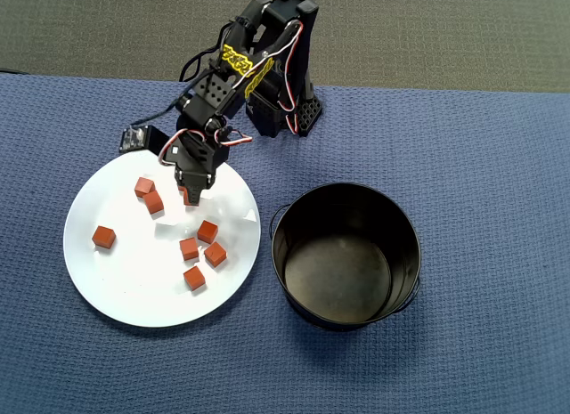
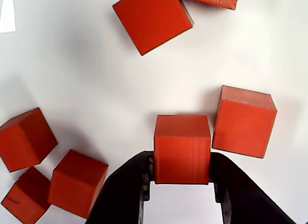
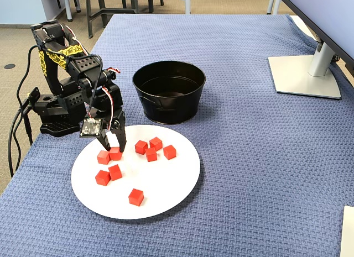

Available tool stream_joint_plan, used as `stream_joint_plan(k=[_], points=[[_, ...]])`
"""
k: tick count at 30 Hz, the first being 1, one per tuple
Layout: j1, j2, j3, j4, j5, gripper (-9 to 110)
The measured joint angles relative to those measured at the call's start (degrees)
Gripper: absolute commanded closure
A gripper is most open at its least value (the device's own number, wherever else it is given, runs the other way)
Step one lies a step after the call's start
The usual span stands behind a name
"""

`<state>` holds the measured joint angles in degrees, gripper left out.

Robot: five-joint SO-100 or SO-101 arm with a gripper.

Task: Pick up the red cubes from the white plate and place them in the black recipient

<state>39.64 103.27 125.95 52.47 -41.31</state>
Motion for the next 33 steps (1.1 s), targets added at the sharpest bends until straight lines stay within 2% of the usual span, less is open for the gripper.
stream_joint_plan(k=[22,33], points=[[-7.9,16.1,-11.4,18.8,9.9,101],[-27.7,21.8,-21.4,20.3,26.5,102]])
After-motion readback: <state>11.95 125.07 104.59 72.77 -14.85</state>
